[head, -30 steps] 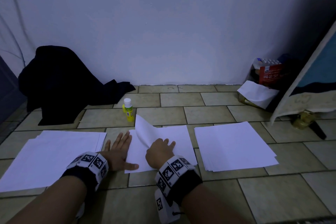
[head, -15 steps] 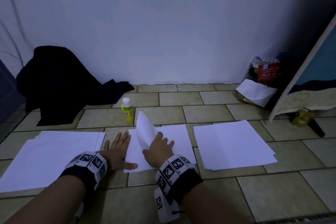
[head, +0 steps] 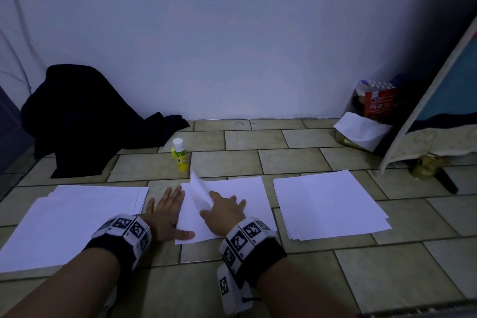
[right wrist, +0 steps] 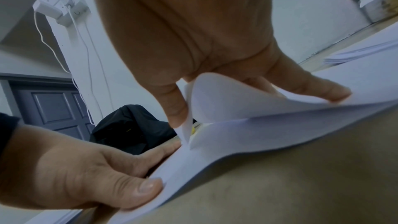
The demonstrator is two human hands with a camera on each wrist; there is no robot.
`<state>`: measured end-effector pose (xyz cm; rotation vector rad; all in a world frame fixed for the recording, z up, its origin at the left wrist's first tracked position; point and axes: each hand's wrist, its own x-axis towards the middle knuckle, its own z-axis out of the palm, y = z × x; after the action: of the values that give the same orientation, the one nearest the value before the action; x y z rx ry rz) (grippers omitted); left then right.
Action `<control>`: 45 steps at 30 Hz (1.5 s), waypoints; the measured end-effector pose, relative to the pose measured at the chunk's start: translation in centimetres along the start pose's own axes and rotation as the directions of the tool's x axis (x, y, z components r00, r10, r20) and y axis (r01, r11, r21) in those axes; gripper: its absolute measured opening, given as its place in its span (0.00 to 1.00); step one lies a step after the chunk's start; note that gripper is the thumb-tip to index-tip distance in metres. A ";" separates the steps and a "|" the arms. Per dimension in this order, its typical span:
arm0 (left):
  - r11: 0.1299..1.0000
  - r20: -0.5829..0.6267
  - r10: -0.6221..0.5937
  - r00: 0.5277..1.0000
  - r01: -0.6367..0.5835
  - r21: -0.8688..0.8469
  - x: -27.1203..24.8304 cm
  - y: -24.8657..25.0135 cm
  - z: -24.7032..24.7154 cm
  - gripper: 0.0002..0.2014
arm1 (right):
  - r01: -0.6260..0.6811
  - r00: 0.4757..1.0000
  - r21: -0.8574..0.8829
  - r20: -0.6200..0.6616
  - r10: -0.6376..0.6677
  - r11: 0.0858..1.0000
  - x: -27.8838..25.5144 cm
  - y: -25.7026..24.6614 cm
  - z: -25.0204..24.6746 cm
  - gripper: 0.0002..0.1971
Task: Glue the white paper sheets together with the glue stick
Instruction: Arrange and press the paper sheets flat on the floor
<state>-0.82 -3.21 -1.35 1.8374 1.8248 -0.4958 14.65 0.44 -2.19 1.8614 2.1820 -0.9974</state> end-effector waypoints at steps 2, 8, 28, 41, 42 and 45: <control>1.000 -0.004 0.005 1.000 -0.005 -0.006 0.1 -0.1 0.0 0.56 | -0.021 1.000 -0.011 0.000 0.021 1.000 0.0 -0.1 0.1 0.30; 1.000 -0.006 0.012 1.000 -0.013 -0.017 0.1 -0.3 0.2 0.56 | -0.034 0.999 -0.053 0.003 0.034 0.998 0.0 -0.5 0.2 0.33; 1.000 0.008 0.004 1.000 -0.004 0.015 -0.3 -0.1 -0.3 0.55 | 0.063 0.998 -0.090 0.019 -0.062 0.994 -2.8 -0.6 -1.9 0.32; 0.998 0.050 0.048 0.998 -0.049 0.029 -1.1 -0.5 -0.7 0.58 | 0.098 0.995 -0.097 0.033 -0.096 0.990 -3.4 -0.7 -2.0 0.32; 0.999 0.051 0.050 0.997 -0.051 0.019 -1.1 -0.5 -0.8 0.59 | 0.102 0.994 -0.115 0.052 -0.097 0.988 -3.5 -0.7 -2.2 0.32; 0.999 0.056 0.052 0.997 -0.051 -0.019 -1.2 -0.3 -0.8 0.60 | 0.111 0.991 -0.173 0.097 -0.095 0.979 -3.7 -1.0 -2.5 0.33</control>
<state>-1.23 -3.69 -0.05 1.8353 1.7353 -0.5056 15.53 -1.40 1.97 1.6114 2.2530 -0.8519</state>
